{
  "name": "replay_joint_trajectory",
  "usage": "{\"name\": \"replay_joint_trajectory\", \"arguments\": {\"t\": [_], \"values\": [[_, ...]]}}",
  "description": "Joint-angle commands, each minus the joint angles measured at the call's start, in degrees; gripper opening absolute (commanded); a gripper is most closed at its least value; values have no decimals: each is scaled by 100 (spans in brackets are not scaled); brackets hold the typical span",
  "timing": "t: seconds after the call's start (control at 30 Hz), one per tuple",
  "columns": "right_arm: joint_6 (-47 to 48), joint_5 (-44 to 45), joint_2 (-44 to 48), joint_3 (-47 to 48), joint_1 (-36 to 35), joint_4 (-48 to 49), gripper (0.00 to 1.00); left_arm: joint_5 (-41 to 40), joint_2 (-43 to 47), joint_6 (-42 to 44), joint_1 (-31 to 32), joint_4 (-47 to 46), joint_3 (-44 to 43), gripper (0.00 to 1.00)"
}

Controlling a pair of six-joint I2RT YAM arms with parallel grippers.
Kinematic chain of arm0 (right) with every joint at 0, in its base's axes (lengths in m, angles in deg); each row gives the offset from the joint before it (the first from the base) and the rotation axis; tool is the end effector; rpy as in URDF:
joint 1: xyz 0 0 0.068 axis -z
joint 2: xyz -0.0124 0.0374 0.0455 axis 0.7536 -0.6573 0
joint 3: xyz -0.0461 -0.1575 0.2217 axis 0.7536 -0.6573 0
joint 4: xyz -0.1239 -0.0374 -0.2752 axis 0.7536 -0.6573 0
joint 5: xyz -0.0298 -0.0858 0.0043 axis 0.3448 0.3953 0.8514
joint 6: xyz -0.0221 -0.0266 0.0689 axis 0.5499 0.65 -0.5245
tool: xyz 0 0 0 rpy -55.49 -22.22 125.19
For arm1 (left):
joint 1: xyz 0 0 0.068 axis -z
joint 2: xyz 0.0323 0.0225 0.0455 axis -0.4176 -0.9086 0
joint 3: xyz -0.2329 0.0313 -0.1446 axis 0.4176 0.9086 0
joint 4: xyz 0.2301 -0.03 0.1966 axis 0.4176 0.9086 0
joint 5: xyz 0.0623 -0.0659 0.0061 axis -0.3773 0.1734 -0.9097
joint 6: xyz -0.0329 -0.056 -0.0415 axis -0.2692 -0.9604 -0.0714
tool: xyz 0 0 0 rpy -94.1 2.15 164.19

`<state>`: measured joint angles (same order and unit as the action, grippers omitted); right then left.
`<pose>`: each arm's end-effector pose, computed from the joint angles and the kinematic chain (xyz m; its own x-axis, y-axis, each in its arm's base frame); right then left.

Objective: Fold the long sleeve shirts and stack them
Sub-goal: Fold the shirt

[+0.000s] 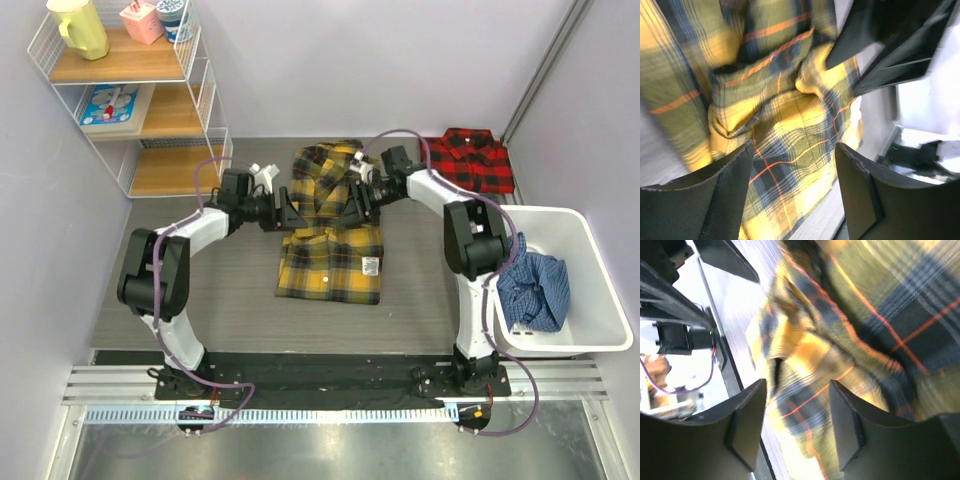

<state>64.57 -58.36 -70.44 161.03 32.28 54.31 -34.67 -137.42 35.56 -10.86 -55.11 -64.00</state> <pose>0.4618 0.1957 0.1211 -0.8762 -0.2664 -0.4015 -0.4803 0.4154 0.7725 0.4038 -0.1474 0.1341 -0.9002 -0.1187 -0.4190 0.2847 0.5677 -0.7724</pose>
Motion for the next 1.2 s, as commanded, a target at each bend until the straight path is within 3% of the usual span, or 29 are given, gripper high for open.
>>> {"name": "replay_joint_trajectory", "arguments": {"t": [0.0,0.13,0.37,0.73,1.17], "values": [[-242,733,1235,-292,299,18,61,-973,465,1224,-20,1375,-611,64],[-260,1848,1650,-1031,519,-61,66,-1343,245,1673,-11,1966,-857,55],[-76,2431,1791,-1771,581,-96,70,-1536,-195,2236,225,2468,-1270,53],[-286,2071,1290,-1727,581,361,60,-2082,-608,2544,402,2635,-1543,57],[-410,1878,1070,-1323,493,431,52,-1651,-845,2544,489,2530,-1833,54]]}}
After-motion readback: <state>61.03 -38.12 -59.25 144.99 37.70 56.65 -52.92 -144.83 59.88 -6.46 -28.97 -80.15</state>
